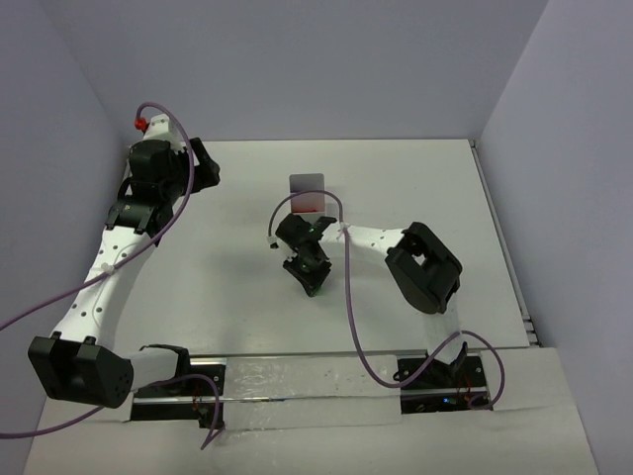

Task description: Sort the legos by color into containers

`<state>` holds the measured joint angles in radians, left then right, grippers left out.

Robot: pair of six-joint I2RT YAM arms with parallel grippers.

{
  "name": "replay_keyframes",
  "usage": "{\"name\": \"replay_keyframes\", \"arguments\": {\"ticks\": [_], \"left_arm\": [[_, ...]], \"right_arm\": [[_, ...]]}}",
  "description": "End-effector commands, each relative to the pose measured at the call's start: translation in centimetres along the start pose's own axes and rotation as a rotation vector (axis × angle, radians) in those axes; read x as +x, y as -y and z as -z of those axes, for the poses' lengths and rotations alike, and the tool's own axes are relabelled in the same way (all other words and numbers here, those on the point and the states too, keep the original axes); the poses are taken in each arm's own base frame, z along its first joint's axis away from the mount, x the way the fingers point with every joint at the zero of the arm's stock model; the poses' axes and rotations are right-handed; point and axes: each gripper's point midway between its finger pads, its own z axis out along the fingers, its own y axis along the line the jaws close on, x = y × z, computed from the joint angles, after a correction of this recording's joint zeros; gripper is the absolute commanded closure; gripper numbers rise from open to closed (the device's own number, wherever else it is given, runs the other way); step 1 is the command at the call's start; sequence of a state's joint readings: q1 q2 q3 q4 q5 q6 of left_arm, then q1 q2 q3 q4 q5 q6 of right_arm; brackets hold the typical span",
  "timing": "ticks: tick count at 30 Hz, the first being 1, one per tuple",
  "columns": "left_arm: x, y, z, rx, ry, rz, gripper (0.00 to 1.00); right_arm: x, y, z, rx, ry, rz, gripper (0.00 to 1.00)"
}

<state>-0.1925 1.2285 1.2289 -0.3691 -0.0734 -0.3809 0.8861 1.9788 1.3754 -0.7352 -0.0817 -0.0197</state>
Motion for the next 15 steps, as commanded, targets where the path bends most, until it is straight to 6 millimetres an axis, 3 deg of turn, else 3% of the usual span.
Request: {"name": "replay_keyframes", "arguments": {"ticks": [1, 2, 3, 7, 10, 13, 15], "left_arm": [[-1.0, 0.4, 0.1, 0.022, 0.035, 0.006, 0.17], [-1.0, 0.4, 0.0, 0.023, 0.032, 0.006, 0.17], [-1.1, 0.4, 0.0, 0.023, 0.035, 0.007, 0.17], [-1.3, 0.4, -0.4, 0.02, 0.05, -0.006, 0.18], [-2.5, 0.3, -1.0, 0.004, 0.083, -0.033, 0.16], [-3.1, 0.4, -1.9, -0.001, 0.082, -0.045, 0.03], [-3.2, 1.0, -1.9, 0.027, 0.078, -0.053, 0.01]], "right_arm": [[-1.7, -0.2, 1.9, -0.026, 0.073, -0.001, 0.87], [-2.4, -0.1, 2.8, -0.021, 0.114, -0.003, 0.97], [-3.8, 0.2, 4.6, -0.007, 0.193, -0.009, 1.0], [-8.3, 3.9, 10.4, 0.112, 0.484, -0.114, 1.0], [-10.3, 7.4, 13.3, 0.217, 0.631, -0.199, 1.0], [-11.9, 9.7, 14.6, 0.294, 0.688, -0.269, 1.0], [-12.3, 10.4, 14.7, 0.308, 0.701, -0.295, 1.0]]}}
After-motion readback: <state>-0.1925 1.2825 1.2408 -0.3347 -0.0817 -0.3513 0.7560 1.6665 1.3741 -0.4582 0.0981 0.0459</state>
